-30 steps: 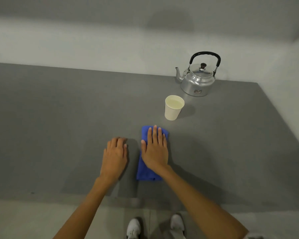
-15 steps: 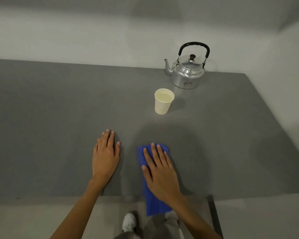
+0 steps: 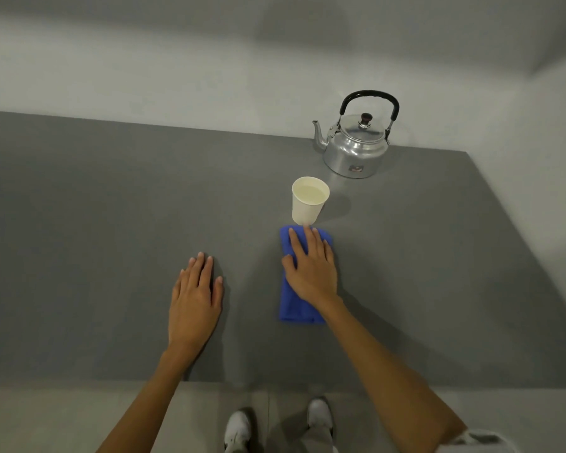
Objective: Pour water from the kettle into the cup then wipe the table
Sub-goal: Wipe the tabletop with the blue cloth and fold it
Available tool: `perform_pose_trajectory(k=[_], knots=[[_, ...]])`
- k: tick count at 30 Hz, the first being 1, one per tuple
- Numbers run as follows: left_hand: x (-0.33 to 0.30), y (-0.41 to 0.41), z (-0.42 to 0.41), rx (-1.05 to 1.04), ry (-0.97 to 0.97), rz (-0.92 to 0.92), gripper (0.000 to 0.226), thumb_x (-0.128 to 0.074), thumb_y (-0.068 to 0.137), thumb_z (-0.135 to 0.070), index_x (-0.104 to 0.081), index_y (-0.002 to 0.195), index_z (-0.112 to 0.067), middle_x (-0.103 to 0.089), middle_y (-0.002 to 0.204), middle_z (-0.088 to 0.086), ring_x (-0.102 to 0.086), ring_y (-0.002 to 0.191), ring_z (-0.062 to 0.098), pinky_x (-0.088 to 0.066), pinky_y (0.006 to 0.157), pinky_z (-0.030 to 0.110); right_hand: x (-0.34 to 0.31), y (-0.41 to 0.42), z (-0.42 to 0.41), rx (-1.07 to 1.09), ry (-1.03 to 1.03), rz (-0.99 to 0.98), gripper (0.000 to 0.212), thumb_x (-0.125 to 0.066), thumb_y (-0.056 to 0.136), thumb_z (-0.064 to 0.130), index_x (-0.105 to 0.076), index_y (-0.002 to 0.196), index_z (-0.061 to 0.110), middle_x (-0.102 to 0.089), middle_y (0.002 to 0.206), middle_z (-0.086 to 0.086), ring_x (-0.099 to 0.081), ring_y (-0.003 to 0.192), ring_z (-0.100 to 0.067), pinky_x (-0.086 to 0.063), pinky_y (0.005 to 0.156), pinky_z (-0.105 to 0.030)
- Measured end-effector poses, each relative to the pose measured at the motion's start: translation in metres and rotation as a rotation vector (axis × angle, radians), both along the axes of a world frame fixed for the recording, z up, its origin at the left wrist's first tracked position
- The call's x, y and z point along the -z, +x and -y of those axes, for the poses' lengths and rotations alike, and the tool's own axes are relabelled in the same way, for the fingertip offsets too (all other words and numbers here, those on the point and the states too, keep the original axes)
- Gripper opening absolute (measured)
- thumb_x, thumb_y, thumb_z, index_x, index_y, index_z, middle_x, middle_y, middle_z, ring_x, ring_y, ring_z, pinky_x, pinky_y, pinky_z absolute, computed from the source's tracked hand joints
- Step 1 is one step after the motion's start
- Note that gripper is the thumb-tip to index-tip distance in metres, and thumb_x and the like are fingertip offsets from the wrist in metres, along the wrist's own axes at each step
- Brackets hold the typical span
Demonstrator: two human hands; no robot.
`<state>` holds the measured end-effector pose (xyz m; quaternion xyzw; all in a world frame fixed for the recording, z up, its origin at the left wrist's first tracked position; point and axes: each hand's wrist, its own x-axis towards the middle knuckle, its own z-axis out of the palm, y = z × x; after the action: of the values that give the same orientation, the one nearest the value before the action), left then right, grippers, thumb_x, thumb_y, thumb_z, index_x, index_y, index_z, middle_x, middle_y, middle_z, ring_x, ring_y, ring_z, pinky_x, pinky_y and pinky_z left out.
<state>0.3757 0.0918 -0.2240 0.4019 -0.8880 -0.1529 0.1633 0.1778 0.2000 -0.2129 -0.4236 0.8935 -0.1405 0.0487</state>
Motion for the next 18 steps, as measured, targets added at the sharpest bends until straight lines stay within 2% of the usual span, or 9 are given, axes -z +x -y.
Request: perform_pose_trajectory(k=[4, 9, 14, 18], knots=[[0.000, 0.000, 0.001, -0.007, 0.013, -0.004, 0.047, -0.045, 0.096, -0.024, -0.040, 0.140, -0.006, -0.039, 0.149, 0.014, -0.030, 0.142, 0.026, -0.022, 0.116, 0.041, 0.003, 0.036, 0.005, -0.123, -0.017, 0.014, 0.057, -0.029, 0.097, 0.038, -0.011, 0.150, 0.026, -0.007, 0.160, -0.007, 0.000, 0.147, -0.024, 0.002, 0.117, -0.039], [-0.001, 0.002, 0.000, 0.002, 0.019, -0.016, 0.047, -0.047, 0.096, -0.023, -0.042, 0.139, -0.005, -0.040, 0.149, 0.014, -0.031, 0.141, 0.026, -0.025, 0.116, 0.042, 0.004, 0.065, -0.054, -0.220, -0.027, 0.045, 0.058, -0.022, 0.096, 0.047, -0.006, 0.149, 0.032, -0.001, 0.160, 0.001, 0.007, 0.146, -0.017, 0.001, 0.119, -0.041], [-0.003, 0.001, -0.001, -0.002, 0.034, -0.018, 0.048, -0.046, 0.096, -0.024, -0.041, 0.140, -0.006, -0.038, 0.150, 0.013, -0.028, 0.142, 0.025, -0.023, 0.117, 0.042, 0.005, 0.032, -0.138, -0.081, 0.008, 0.004, 0.059, -0.019, 0.095, 0.052, -0.005, 0.149, 0.034, 0.002, 0.158, 0.005, 0.003, 0.146, -0.015, -0.003, 0.120, -0.039], [-0.006, 0.000, -0.003, -0.007, 0.035, -0.011, 0.048, -0.043, 0.097, -0.028, -0.040, 0.140, -0.007, -0.037, 0.151, 0.012, -0.028, 0.143, 0.024, -0.024, 0.117, 0.042, -0.001, -0.027, -0.144, 0.019, 0.019, -0.014, 0.057, -0.028, 0.097, 0.046, -0.007, 0.148, 0.029, 0.001, 0.157, 0.003, 0.000, 0.147, -0.019, -0.003, 0.118, -0.035]])
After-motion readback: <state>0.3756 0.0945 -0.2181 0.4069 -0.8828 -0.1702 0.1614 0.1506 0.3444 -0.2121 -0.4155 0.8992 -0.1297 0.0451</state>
